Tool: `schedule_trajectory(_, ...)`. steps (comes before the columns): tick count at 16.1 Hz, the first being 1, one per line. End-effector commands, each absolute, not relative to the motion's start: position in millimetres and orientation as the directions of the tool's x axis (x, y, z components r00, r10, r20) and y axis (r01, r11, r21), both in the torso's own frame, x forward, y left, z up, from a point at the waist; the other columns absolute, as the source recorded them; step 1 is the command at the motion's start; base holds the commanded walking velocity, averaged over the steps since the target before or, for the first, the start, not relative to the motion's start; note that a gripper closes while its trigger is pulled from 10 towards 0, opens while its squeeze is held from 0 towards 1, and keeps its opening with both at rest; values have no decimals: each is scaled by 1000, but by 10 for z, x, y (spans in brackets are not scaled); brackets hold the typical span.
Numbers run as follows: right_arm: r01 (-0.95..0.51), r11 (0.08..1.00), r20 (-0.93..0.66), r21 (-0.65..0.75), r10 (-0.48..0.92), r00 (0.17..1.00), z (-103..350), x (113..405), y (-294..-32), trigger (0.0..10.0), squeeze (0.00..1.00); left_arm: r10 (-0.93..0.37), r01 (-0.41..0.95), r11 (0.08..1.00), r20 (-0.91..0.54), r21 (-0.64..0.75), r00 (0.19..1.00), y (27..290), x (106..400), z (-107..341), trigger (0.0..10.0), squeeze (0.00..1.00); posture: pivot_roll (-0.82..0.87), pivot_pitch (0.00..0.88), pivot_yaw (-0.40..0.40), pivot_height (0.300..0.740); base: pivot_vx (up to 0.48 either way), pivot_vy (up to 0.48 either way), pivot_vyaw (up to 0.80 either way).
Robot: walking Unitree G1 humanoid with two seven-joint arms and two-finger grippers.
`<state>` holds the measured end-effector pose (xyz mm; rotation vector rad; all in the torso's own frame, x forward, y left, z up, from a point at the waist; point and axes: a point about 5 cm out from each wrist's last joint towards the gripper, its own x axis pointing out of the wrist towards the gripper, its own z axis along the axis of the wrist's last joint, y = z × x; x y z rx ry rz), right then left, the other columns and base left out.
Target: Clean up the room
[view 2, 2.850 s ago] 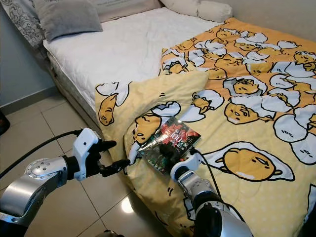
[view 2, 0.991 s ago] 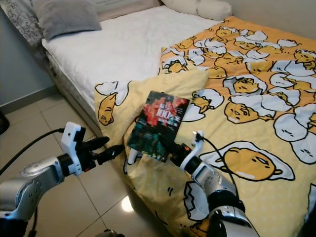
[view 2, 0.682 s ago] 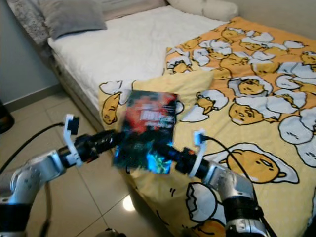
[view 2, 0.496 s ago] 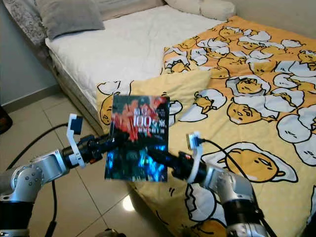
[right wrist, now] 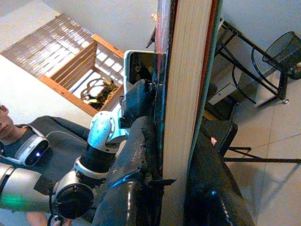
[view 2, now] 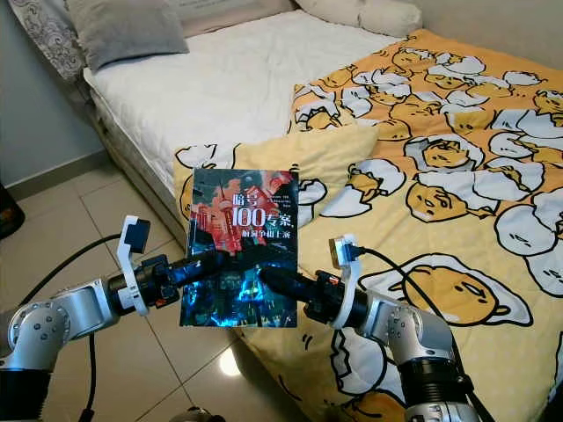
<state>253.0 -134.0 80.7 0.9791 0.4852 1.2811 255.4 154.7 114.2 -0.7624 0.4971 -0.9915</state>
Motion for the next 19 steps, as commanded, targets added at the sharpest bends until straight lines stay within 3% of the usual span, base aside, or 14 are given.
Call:
schedule_trajectory(1, -597, -48, 242, 801, 938, 249, 878, 2544, -1312, 0, 0, -885, 569, 329, -37, -754, 464, 1560, 2549, 1176, 0, 0, -40, 0, 77, 740, 0, 0, 0)
schedule_trajectory(7, -607, -44, 238, 794, 940, 244, 897, 2568, -1289, 0, 0, -889, 573, 319, -29, -755, 458, 1601, 2548, 1205, 0, 0, -47, 0, 72, 740, 0, 0, 0)
schedule_trajectory(8, -609, -36, 234, 793, 940, 249, 898, 2573, -1298, 4471, 0, -887, 568, 318, -25, -759, 462, 1599, 2553, 1209, 0, 0, -49, 0, 73, 740, 0, 0, 0)
schedule_trajectory(9, -608, -35, 234, 793, 939, 251, 905, 2575, -1305, 6980, 0, -886, 568, 318, -24, -759, 464, 1594, 2556, 1212, 0, 0, -50, 0, 72, 740, 0, 0, 0)
schedule_trajectory(10, -608, -35, 234, 793, 939, 251, 909, 2572, -1312, 7176, 0, -881, 563, 329, -32, -759, 472, 1593, 2560, 1209, 0, 0, -49, 0, 71, 740, 0, 0, 0)
schedule_trajectory(11, -608, -33, 233, 794, 939, 253, 908, 2568, -1316, 10000, 0, -874, 559, 349, -46, -752, 483, 1594, 2572, 1209, 0, 0, -49, 0, 70, 740, 0, 0, 0)
schedule_trajectory(19, -603, 28, 185, 797, 939, 289, 860, 2592, -1300, 10000, 0, -809, 546, 484, -112, -684, 577, 1629, 2693, 1220, 0, 0, -54, 0, 76, 740, 0, 0, 0)
